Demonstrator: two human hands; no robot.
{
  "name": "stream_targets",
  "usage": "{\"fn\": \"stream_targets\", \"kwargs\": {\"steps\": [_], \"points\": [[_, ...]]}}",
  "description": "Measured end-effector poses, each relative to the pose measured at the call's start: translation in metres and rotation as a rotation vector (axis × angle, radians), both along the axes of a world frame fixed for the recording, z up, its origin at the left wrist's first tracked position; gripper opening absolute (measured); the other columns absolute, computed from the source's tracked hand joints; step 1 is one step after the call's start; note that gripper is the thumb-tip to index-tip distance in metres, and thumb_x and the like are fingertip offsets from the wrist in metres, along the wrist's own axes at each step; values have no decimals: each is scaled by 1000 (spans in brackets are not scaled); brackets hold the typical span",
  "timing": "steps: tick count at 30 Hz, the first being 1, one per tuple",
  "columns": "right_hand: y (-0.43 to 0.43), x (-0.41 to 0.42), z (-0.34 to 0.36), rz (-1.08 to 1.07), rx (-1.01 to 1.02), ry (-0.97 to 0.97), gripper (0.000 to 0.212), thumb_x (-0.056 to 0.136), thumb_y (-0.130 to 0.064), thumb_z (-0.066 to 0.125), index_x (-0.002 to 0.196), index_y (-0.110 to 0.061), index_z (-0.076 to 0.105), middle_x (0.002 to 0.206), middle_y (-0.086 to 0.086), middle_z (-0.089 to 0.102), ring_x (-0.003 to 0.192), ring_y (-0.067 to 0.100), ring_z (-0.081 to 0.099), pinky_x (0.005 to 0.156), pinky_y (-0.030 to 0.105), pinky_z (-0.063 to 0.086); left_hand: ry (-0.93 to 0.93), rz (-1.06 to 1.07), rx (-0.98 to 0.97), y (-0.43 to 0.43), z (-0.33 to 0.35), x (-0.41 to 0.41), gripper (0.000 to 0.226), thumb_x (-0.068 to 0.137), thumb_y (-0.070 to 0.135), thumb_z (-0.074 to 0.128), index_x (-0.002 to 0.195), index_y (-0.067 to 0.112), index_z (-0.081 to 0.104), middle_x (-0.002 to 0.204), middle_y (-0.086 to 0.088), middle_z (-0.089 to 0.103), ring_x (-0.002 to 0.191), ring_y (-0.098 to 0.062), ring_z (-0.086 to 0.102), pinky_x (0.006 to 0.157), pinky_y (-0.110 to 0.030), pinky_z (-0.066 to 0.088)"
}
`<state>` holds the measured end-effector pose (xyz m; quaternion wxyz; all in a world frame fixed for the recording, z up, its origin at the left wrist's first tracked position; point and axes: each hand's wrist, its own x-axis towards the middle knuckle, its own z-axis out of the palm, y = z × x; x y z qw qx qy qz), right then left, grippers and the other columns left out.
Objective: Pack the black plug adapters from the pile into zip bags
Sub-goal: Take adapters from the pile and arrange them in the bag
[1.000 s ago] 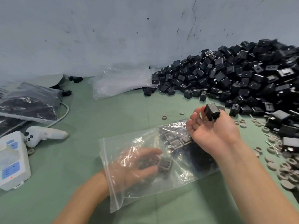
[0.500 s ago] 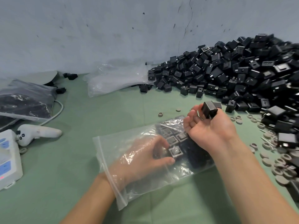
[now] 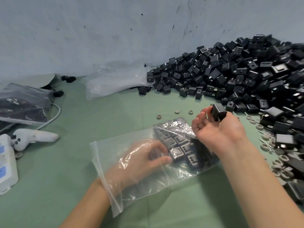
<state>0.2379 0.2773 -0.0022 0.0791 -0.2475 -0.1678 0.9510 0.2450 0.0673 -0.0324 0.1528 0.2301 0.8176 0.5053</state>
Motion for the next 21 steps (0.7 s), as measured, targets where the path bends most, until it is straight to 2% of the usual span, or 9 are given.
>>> {"fn": "stream_targets", "kwargs": {"steps": [3,6,9,12,14,15,17,18,21], "points": [[0,1,1,0,-4,-1,26,99,-25,43,81,-15,59,67,-1,63,54,13,56,57,26,45,-52,91,9,-5,-4,-5,10,97,11,59,98,2,61,82,-1,66,68,-7,61,63,-14,51],[-1,1,1,0,-7,-1,25,98,-25,44,81,-15,59,67,-1,63,53,14,56,56,25,45,-138,172,18,-8,-10,-1,15,102,21,52,107,16,65,92,-13,65,76,-13,60,66,-13,53],[-1,2,1,7,-6,1,25,98,-25,44,82,-15,59,68,-1,63,53,14,57,57,26,45,-103,87,-59,-9,-11,4,21,105,28,45,114,31,64,99,-9,70,78,-11,62,73,-23,56],[-2,3,1,12,-8,0,25,98,-25,43,82,-15,59,67,-1,63,52,14,56,56,25,45,-45,67,-45,-5,-8,3,24,106,21,39,116,27,61,89,20,68,61,14,57,61,-5,47],[-3,4,1,13,-11,1,25,98,-24,43,81,-15,59,67,-1,63,52,14,56,55,25,45,-27,60,-52,-1,-5,5,25,107,17,37,117,21,60,92,31,62,68,26,55,61,2,42],[-4,5,2,17,-9,5,25,98,-23,43,81,-15,59,67,-1,63,52,14,56,55,25,46,-10,47,-52,0,-5,4,27,107,15,37,119,16,60,100,28,60,75,28,55,66,2,42],[-7,5,3,30,15,24,24,96,-21,43,80,-14,59,68,0,63,52,14,57,55,25,47,-1,50,-28,-2,-3,0,28,105,12,39,120,12,63,112,13,64,95,20,59,82,-3,44],[-8,5,4,39,35,41,22,96,-20,43,80,-14,58,70,1,63,53,14,57,55,25,48,7,72,-3,-7,-1,-3,26,104,13,43,115,17,66,114,8,65,101,13,60,88,-8,44],[-12,5,5,85,84,117,20,98,-24,42,85,-14,53,74,1,59,58,13,54,59,26,48,105,155,-35,-27,11,-9,14,97,22,62,90,34,66,92,19,68,90,11,62,90,-22,49]]}}
